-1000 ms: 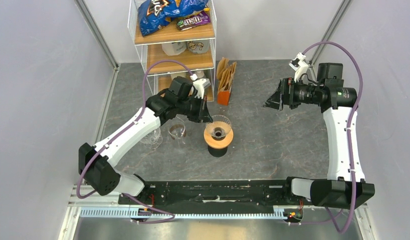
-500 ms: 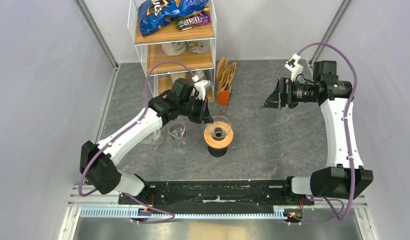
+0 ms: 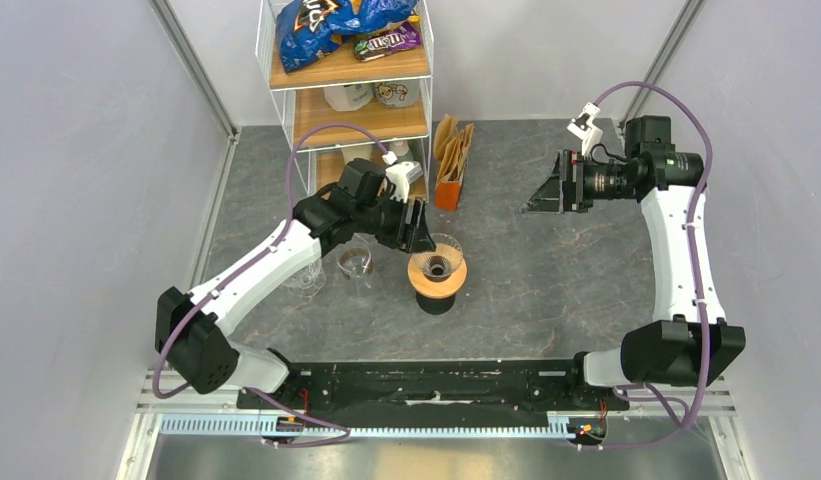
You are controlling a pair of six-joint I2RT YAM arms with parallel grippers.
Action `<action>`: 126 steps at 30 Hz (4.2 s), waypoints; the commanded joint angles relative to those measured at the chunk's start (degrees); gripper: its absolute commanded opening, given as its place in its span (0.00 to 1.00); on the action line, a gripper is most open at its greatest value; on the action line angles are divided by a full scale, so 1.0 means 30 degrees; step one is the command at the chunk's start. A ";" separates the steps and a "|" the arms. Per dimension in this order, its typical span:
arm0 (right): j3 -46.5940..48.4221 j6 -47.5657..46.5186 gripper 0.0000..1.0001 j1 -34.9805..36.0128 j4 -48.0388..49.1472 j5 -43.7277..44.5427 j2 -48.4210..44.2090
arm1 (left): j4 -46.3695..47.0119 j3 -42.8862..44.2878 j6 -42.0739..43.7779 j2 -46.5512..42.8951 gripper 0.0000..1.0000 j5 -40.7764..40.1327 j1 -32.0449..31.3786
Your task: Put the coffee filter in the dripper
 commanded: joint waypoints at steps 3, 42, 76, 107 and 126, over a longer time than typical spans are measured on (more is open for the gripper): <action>0.1186 0.0449 0.97 0.0282 -0.0790 -0.2025 0.0524 | -0.1076 0.1820 -0.0324 -0.2121 0.92 0.1101 0.1655; -0.5955 0.9165 0.40 0.8111 0.6799 -0.0438 0.1693 | 0.2317 -0.3500 -0.5310 -0.1157 0.39 0.9338 0.3834; -0.5808 0.7790 0.24 0.8206 0.6700 0.0815 0.4052 | 0.3745 -0.5120 -0.5516 0.0264 0.30 0.8651 0.3512; -0.5739 0.5781 0.18 0.8231 0.5354 0.2067 0.6430 | 0.2555 -0.4544 -0.4452 0.0880 0.29 0.8540 0.3512; -0.4490 0.5336 0.16 0.8227 0.4444 0.2463 0.6846 | 0.2583 -0.6214 -0.4142 0.1809 0.29 0.7917 0.3306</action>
